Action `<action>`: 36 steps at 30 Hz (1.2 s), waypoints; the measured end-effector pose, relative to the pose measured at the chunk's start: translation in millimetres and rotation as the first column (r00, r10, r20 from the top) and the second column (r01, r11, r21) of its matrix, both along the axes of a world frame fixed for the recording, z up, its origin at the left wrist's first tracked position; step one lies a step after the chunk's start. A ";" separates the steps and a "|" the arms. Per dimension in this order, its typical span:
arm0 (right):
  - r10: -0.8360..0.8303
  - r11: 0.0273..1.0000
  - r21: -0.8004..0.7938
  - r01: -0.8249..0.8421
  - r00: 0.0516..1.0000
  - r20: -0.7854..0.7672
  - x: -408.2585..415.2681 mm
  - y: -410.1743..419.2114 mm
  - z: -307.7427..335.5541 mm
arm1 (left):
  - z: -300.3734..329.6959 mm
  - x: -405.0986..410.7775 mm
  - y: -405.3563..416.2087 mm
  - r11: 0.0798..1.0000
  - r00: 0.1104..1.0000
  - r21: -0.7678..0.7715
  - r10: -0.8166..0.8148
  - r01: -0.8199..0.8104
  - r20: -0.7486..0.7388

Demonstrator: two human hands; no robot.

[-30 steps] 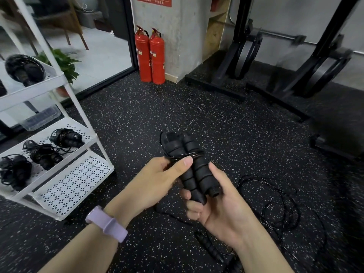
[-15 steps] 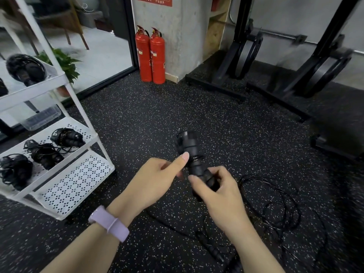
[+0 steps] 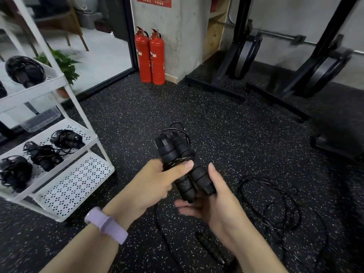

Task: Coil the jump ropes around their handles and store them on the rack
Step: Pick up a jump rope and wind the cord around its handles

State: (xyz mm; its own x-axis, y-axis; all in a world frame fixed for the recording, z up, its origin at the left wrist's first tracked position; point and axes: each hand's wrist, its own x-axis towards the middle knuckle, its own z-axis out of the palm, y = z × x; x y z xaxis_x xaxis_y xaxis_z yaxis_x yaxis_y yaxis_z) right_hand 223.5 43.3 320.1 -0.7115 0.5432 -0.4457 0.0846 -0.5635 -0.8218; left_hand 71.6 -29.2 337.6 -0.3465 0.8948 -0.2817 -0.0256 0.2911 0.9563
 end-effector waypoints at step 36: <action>-0.108 0.622 0.693 -0.365 0.837 0.537 6.2 22.5 -12.5 | -10.9 -12.3 -8.7 0.980 0.370 -0.142 -0.185 0.140 -0.910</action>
State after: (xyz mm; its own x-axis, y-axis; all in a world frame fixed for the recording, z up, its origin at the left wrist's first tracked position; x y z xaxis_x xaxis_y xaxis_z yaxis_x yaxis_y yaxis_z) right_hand 229.7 65.8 307.6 -0.6112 0.7602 -0.2200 0.6123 0.2781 -0.7401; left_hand 59.3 -37.9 326.7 -0.2615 0.9620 0.0784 0.9095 0.2184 0.3538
